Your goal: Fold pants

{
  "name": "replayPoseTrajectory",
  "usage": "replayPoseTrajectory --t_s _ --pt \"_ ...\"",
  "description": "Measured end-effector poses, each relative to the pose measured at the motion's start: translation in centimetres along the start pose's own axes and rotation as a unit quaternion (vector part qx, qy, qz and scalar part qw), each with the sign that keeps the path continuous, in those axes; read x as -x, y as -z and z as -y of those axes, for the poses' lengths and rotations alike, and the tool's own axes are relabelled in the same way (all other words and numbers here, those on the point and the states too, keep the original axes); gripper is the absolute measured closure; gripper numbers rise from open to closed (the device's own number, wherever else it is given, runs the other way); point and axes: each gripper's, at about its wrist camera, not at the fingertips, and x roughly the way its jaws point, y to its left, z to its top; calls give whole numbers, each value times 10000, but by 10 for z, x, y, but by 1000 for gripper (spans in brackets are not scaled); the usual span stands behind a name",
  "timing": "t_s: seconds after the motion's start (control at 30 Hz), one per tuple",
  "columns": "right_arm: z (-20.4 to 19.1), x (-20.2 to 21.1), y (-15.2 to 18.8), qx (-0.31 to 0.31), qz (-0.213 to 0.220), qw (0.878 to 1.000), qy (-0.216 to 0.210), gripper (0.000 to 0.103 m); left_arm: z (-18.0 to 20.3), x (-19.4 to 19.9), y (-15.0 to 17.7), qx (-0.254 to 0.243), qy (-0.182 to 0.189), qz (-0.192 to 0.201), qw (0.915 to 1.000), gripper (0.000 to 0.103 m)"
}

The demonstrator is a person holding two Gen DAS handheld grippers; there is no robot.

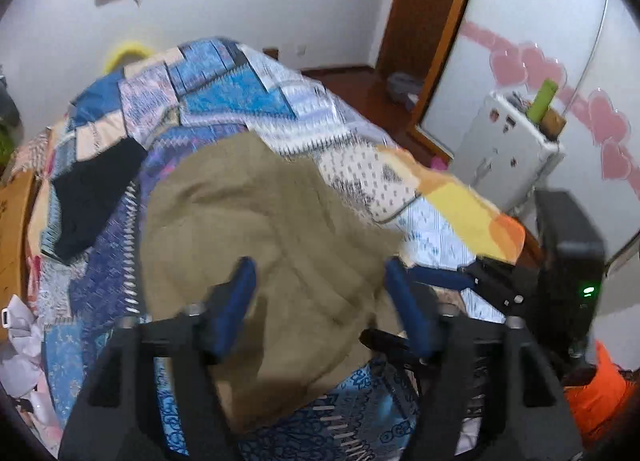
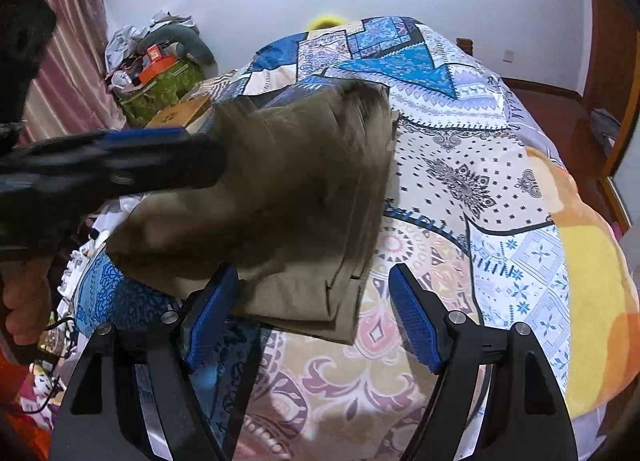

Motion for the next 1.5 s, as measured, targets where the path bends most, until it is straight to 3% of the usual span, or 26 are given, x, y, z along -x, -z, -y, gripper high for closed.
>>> replayPoseTrajectory --t_s 0.2,0.4,0.5,0.63,0.87,0.9,0.93,1.23,1.4,1.5 --pt "8 5 3 -135 37 9999 42 28 -37 11 -23 264 -483 320 9980 15" --pt "14 8 2 -269 73 9996 62 28 -97 -27 -54 497 -1035 80 9934 14" --pt "16 10 1 -338 91 9994 78 28 -123 -55 -70 607 -1228 -164 9904 13" --pt "20 9 -1 -428 84 9990 85 28 -150 -112 -85 545 -1564 -800 9829 12" --pt "21 12 0 -331 36 9988 347 28 -174 -201 -81 238 -2060 -1788 9618 11" --pt "20 13 1 -284 37 9989 377 28 -176 -207 -78 134 -2141 -1792 9601 5" --pt "21 14 1 -276 31 9989 388 28 -180 -209 -75 92 -2263 -1699 9591 0" --pt "19 32 -2 -127 187 9976 660 28 -208 -164 -38 167 -2917 -1490 9447 0" --pt "6 39 -4 10 372 9982 475 28 -220 -120 -2 286 -2846 -1657 9438 0" --pt "0 37 -3 17 397 9987 325 28 -216 -90 28 291 -2636 -1720 9487 0"
